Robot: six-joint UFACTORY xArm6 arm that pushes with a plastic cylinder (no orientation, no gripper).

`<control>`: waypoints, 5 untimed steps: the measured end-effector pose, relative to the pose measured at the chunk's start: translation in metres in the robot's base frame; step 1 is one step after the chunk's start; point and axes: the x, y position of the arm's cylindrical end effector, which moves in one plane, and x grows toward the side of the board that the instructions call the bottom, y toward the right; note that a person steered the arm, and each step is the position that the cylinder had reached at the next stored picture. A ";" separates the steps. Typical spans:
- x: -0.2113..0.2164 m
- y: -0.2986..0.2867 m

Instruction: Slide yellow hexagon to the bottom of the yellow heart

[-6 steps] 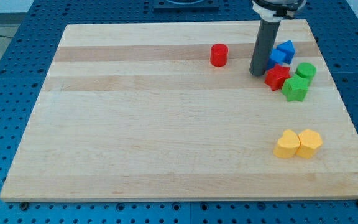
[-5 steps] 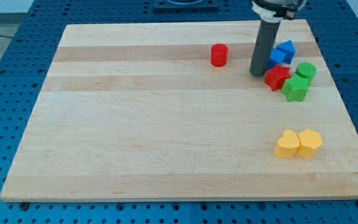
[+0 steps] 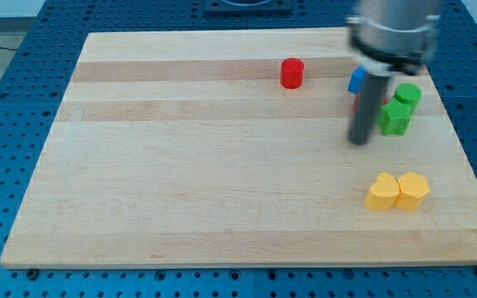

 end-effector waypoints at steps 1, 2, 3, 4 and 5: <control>0.038 0.047; 0.092 0.030; 0.101 0.039; 0.108 0.054; 0.111 0.001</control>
